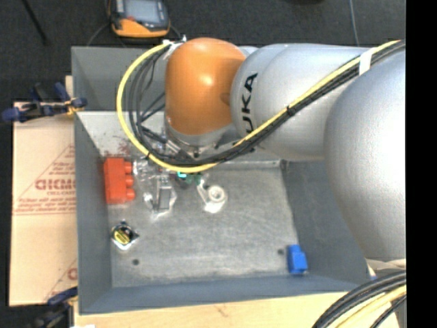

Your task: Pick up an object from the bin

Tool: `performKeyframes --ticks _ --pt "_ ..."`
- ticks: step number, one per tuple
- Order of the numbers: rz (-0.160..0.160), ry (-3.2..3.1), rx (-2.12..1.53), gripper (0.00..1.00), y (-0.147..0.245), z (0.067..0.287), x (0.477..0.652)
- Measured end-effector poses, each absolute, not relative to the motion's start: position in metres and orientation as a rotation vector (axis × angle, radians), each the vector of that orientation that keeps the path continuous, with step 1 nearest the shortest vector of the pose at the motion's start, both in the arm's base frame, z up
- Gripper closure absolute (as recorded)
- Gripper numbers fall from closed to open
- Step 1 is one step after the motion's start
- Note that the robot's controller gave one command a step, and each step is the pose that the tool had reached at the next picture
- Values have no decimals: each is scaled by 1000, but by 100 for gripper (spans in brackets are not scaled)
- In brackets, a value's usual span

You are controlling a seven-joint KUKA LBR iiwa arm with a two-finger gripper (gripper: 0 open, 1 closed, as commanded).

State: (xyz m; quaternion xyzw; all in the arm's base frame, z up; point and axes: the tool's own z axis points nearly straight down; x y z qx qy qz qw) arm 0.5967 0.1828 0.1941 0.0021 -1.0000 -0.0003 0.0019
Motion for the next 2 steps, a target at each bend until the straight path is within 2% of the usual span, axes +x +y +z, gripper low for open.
performKeyframes --ticks 1,2 --pt "-1 -3034 834 0 129 70 620" --pt "0 -3029 865 0 139 103 620"
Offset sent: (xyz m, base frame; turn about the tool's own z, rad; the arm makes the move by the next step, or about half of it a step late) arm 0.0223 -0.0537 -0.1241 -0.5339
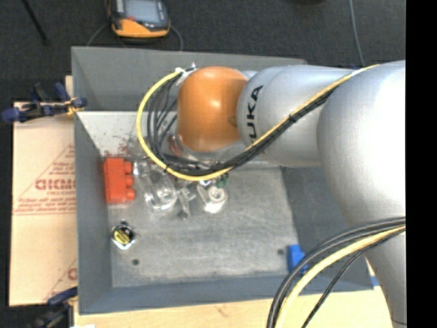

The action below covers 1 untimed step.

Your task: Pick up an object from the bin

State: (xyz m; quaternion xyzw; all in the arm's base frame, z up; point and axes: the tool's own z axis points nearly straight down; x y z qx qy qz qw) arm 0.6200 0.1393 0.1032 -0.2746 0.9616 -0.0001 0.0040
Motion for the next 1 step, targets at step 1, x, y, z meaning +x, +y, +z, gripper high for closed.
performKeyframes --ticks 1 --pt "-2 2861 -1293 0 125 101 612"
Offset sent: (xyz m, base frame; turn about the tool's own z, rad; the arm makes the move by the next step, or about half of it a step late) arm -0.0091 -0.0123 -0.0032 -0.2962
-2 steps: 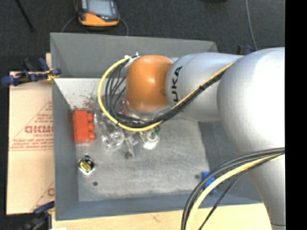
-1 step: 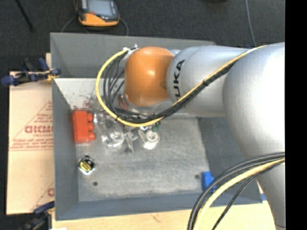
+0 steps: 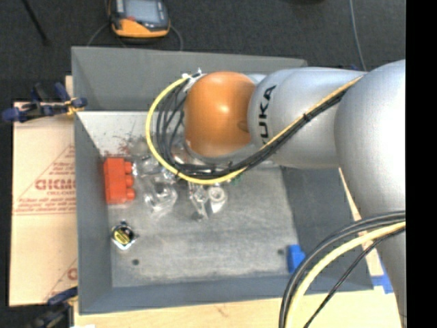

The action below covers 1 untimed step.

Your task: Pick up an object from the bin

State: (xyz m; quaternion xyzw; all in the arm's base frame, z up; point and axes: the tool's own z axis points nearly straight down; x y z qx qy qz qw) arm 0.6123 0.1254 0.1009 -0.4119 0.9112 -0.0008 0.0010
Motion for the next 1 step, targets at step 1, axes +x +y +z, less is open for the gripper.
performKeyframes --ticks 1 --pt "-10 2746 -1497 0 149 75 632"
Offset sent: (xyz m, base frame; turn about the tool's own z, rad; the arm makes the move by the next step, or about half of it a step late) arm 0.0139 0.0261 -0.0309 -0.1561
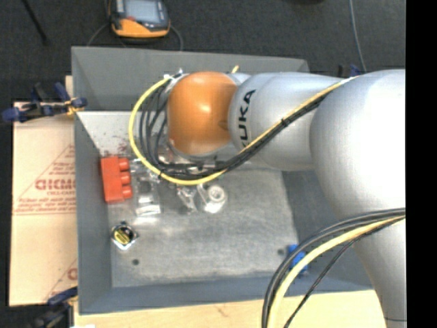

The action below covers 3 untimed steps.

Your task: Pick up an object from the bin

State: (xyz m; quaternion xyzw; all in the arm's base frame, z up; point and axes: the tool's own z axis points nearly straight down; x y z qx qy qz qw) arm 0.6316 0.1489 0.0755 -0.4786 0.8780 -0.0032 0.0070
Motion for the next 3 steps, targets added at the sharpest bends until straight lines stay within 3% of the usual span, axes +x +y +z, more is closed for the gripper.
performKeyframes --ticks 1,2,3 --pt "-14 2679 -1613 0 164 76 624" --pt "-4 2666 -1608 100 172 80 626" --pt "-4 2690 -1609 100 171 130 628"
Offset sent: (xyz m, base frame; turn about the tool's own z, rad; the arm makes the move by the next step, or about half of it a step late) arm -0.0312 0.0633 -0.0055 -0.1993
